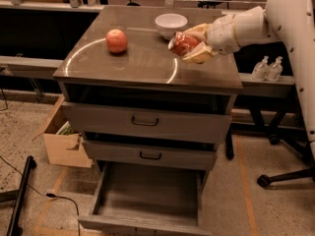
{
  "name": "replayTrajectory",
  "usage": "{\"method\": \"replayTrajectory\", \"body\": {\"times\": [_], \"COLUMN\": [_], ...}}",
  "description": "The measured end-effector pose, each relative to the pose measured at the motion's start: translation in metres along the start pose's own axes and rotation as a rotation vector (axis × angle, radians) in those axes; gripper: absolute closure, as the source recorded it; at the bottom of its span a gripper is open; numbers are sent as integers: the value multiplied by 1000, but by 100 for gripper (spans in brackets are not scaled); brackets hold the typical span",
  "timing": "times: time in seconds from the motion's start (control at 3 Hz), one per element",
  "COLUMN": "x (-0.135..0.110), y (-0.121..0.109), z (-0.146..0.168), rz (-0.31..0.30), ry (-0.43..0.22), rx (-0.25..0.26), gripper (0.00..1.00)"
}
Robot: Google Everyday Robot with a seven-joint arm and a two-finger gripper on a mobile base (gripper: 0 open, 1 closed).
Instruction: Pick coke can from bottom drawer and place on counter
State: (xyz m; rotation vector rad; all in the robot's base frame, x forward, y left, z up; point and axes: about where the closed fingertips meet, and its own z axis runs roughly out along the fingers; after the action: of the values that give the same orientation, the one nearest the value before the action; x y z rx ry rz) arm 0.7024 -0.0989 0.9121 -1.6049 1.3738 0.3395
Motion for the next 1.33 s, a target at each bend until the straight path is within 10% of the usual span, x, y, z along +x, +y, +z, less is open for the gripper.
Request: {"method": "replayTrajectory", "body": {"times": [1.33], "x": [29], "y": [-19], "z": [42], "rz": [116], "ry": [-38], "rx": [-73], "gripper": [12]}}
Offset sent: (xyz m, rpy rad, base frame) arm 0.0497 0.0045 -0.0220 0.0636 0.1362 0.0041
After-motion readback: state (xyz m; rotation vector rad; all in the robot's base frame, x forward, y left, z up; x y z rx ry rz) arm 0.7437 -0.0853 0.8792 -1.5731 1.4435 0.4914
